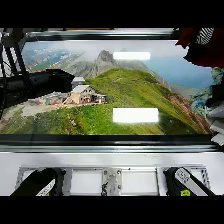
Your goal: Fold the clothes and pants, and hang the long-sleeved shirts on hangers.
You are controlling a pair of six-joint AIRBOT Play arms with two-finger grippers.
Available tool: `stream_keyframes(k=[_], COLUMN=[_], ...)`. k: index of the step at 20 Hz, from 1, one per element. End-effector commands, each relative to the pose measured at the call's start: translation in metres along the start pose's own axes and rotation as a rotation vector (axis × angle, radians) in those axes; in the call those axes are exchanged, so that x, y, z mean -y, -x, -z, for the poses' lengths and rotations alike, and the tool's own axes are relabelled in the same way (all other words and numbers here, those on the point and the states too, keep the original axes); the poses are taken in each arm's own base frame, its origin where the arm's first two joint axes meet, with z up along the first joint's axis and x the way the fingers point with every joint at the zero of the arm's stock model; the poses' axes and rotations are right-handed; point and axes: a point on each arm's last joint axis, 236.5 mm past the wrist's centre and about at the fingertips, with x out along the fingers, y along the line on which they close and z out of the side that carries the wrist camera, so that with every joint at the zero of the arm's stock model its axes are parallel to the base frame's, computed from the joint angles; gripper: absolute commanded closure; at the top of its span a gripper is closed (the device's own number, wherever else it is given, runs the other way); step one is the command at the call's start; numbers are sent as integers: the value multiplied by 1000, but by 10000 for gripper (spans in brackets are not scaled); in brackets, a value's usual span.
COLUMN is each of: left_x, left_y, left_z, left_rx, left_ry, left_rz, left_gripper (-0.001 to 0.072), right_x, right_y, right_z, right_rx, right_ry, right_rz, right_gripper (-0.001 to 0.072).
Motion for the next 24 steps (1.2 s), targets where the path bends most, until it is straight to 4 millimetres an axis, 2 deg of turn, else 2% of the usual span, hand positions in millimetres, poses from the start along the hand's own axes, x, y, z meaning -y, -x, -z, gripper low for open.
stream_keyframes(k=[1,3,6,8,10,13,16,17,18,19,24], left_x=[0,0,0,0,0,0,0,0,0,0,0], left_y=[0,0,0,0,0,0,0,0,0,0,0], left_z=[0,0,0,0,0,0,0,0,0,0,0], left_rx=[-1,-1,-1,-2,-1,-1,-1,-1,-1,-1,-1], left_ry=[0,0,0,0,0,0,0,0,0,0,0], left_rz=[1,1,1,1,1,1,1,1,1,1,1], left_gripper=[694,694,694,694,694,694,694,694,694,694,694], right_x=[-124,-192,-290,-338,-374,-401,-406,-406,-406,-406,-406], right_y=[8,21,61,91,118,138,142,142,142,142,142], right_z=[84,125,194,233,260,269,272,272,272,272,271], right_rx=[-313,-433,-646,-761,-837,-871,-882,-882,-881,-881,-880], right_ry=[-31,-76,-145,-144,-129,-119,-116,-116,-116,-116,-120], right_rz=[-428,-636,-932,-1062,-1156,-1234,-1251,-1251,-1251,-1251,-1253], right_gripper=[270,271,271,271,271,271,277,385,620,688,688])
